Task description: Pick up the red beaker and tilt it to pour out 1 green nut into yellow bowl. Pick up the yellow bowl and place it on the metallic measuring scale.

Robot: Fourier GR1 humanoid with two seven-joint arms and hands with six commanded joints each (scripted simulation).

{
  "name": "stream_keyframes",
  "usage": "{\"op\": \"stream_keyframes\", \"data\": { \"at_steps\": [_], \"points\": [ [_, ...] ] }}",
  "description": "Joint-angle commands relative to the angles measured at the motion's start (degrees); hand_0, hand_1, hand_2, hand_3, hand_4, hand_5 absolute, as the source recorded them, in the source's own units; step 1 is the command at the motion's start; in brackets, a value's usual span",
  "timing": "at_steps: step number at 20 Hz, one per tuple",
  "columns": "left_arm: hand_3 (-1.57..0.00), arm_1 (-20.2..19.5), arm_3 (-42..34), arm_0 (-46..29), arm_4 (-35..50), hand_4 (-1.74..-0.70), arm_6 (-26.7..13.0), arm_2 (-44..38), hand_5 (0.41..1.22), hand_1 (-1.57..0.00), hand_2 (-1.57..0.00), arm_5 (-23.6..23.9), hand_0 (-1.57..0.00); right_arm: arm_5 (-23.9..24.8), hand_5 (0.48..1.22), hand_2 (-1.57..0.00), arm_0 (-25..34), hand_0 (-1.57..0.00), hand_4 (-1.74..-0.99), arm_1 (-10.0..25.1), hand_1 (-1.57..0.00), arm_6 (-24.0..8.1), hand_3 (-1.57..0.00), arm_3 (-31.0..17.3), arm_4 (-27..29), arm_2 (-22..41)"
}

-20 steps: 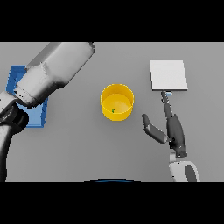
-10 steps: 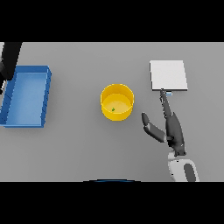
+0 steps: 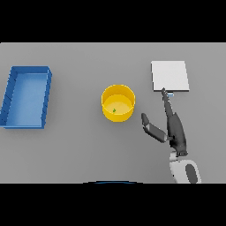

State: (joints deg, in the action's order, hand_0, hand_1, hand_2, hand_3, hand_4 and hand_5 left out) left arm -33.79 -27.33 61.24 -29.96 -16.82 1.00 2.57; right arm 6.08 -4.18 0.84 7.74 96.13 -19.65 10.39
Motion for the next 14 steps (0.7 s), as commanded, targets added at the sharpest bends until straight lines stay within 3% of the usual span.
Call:
{"op": "stream_keyframes", "data": {
  "at_steps": [1, 6, 14],
  "points": [
    [-1.47, 0.2, -3.5, -2.9, 1.8, -1.74, -0.2, -1.1, 1.221, -1.57, -1.57, 0.9, -1.57, 0.2, 0.648, 0.00, 0.0, 0.00, -1.052, 0.0, 0.00, -0.7, 0.00, -0.3, -0.7, 0.3],
    [-1.45, 2.1, -19.0, -15.6, 6.9, -1.74, -8.5, -3.2, 1.221, -1.57, -1.57, 3.3, -1.57, -0.5, 0.648, 0.00, -0.3, 0.00, -1.026, 0.3, 0.00, -0.4, 0.00, -0.3, -0.8, 0.6],
    [-1.52, 6.3, -33.3, -28.9, 10.1, -1.74, -11.2, -4.5, 1.194, -1.57, -1.57, 7.6, -1.57, -1.2, 0.647, 0.00, -1.4, 0.00, -1.005, 0.7, 0.00, 0.9, 0.00, -0.2, 0.8, 0.0]
  ]
}}
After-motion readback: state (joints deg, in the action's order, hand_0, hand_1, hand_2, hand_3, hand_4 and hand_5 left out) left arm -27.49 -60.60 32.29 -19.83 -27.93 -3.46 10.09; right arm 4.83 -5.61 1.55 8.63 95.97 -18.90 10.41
